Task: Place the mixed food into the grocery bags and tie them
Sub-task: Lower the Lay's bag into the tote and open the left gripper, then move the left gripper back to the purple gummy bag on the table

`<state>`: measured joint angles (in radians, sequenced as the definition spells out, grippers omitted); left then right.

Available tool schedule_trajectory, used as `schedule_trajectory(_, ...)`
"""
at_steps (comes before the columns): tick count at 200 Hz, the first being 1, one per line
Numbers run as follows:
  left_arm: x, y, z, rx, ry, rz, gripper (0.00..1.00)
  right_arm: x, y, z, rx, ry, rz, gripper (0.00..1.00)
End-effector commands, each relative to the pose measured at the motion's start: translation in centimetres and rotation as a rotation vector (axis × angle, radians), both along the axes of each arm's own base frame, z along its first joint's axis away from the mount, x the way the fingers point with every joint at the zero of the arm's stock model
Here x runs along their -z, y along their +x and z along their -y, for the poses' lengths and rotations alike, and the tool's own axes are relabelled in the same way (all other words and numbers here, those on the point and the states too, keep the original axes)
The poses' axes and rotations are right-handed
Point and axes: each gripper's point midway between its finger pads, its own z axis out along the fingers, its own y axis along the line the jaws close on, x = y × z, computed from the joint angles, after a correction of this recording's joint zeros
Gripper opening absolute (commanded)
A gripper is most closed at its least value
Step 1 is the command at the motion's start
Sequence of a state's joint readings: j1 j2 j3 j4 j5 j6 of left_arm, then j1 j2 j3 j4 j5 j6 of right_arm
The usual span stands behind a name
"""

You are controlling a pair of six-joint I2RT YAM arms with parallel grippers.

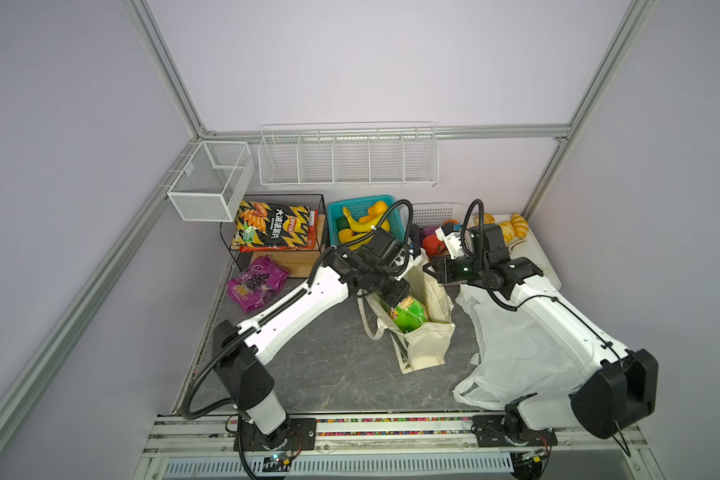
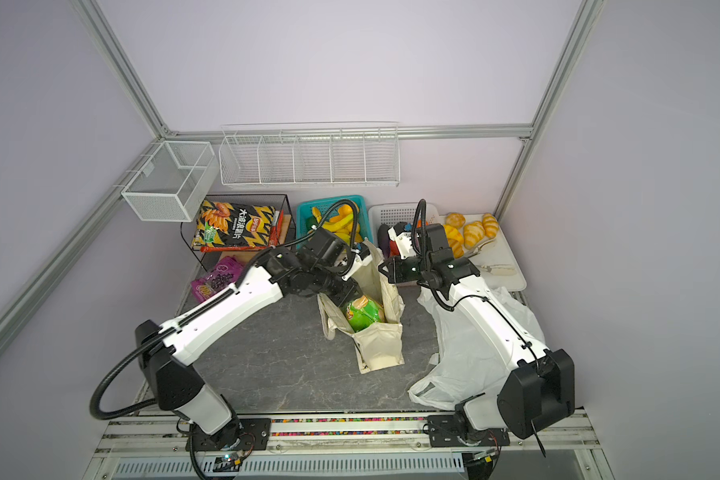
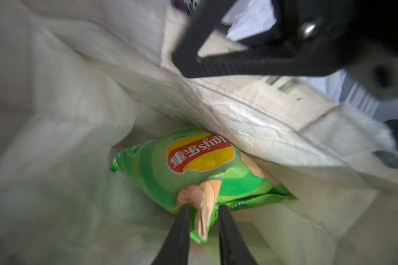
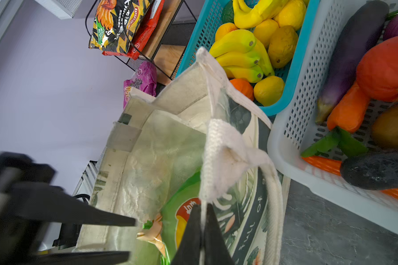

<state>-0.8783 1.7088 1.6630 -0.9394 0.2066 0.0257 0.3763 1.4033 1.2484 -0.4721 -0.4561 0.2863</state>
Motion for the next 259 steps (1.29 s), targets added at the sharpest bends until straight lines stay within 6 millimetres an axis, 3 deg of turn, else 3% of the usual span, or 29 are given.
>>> schedule_trajectory(1, 2.3, -0.7, 1.2, 0.045, 0.042, -0.053, 0.22, -1.2, 1.3, 0.9, 0.069, 0.059, 0.028, 0.07)
schedule_trajectory(45, 7.4, -1.4, 4.2, 0.046, 0.009, -0.100, 0.26, -1.9, 2.1, 0.7, 0.095, 0.220, -0.023, 0.07)
schedule_trajectory(63, 7.6, -1.0, 4.5, 0.017, -0.011, -0.089, 0.28, -1.4, 1.9, 0.8, 0.098, 0.213, -0.031, 0.07)
schedule_trajectory(82, 5.4, -0.7, 4.2, 0.005, -0.050, -0.036, 0.33, -0.7, 1.7, 1.5, 0.113, 0.154, -0.021, 0.06)
schedule_trajectory(105, 1.0, -0.3, 2.9, -0.022, -0.117, 0.048, 0.44, -0.3, 1.4, 2.7, 0.135, 0.077, 0.015, 0.07)
schedule_trajectory(157, -9.0, -0.2, -2.4, -0.165, -0.352, 0.214, 0.56, -0.5, 0.3, 3.6, 0.134, -0.002, 0.080, 0.07)
schedule_trajectory(178, -12.2, -0.1, -6.2, -0.271, -0.445, 0.262, 0.61, -0.8, -0.2, 3.0, 0.115, -0.009, 0.097, 0.07)
schedule_trajectory(200, -13.2, 1.5, -13.5, -0.536, -0.426, 0.319, 0.64, -0.8, -0.7, 2.1, 0.092, -0.029, 0.115, 0.07)
schedule_trajectory(231, -10.1, 2.5, -25.1, -0.928, -0.315, 0.288, 0.66, -0.7, -1.3, 0.5, 0.052, -0.027, 0.124, 0.07)
schedule_trajectory(259, -5.6, 3.2, -32.9, -1.240, -0.293, 0.253, 0.67, -0.3, -1.7, -0.7, 0.017, -0.017, 0.119, 0.07)
